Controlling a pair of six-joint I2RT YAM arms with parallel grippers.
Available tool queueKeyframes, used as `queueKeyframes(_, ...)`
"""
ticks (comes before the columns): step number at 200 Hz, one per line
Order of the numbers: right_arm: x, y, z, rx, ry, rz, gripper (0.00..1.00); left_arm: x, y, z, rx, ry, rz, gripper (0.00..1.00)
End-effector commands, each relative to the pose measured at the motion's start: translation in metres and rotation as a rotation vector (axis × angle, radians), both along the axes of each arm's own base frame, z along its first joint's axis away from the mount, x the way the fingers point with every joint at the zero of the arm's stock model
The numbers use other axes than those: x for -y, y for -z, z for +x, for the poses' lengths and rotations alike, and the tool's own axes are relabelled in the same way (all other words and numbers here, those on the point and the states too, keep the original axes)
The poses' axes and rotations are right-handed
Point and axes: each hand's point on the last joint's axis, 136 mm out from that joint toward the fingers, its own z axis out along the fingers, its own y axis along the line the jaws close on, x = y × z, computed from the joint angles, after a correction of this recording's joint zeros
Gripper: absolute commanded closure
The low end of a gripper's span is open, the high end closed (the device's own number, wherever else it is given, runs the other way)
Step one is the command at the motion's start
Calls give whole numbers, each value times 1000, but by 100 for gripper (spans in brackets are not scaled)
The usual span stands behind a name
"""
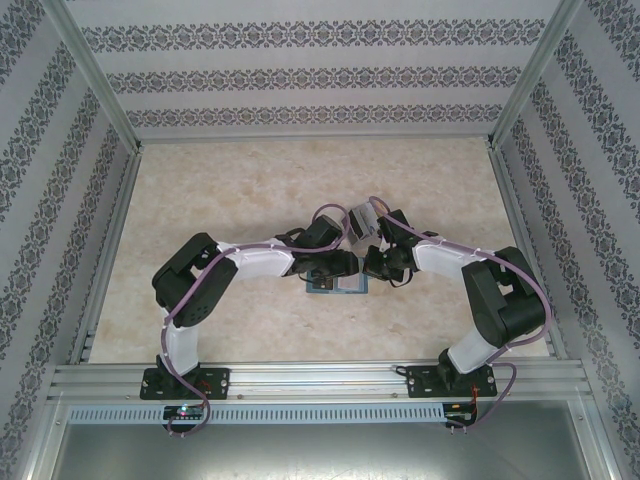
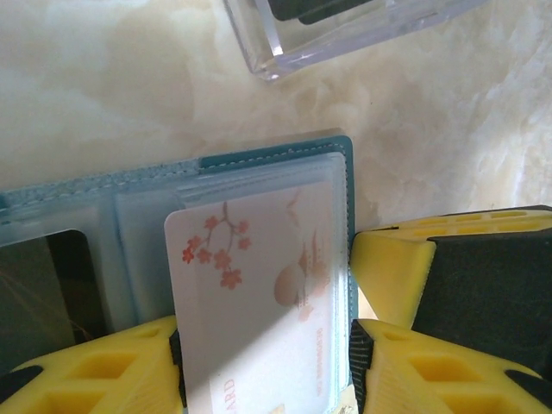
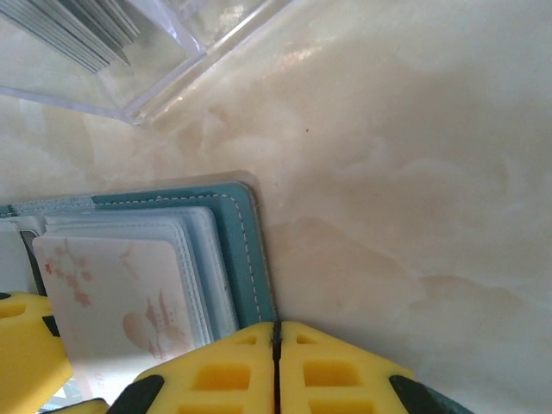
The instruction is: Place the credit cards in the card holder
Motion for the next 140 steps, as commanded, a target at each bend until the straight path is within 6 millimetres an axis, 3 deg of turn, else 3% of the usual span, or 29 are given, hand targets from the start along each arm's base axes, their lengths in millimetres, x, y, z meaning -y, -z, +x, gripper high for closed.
queueKeyframes(1,-7,7,-5,-28,5,48,93,13,22,-31,-100,117,36,49)
queueKeyframes(33,-6,5,-4,-27,5,47,93,7,26,-32,-98,93,74,47)
queueKeyframes(54,-2,-1,-3,-9,9,37,90,-2,15,-26,-53,61,108,45)
queueKeyframes(99,15,-40,10,92,26,50,72,-12,-19,-16,53,16,102,33)
queueKeyframes(140,31,-71,25,171,26,34,66,-14,-48,-7,124,15,77,22)
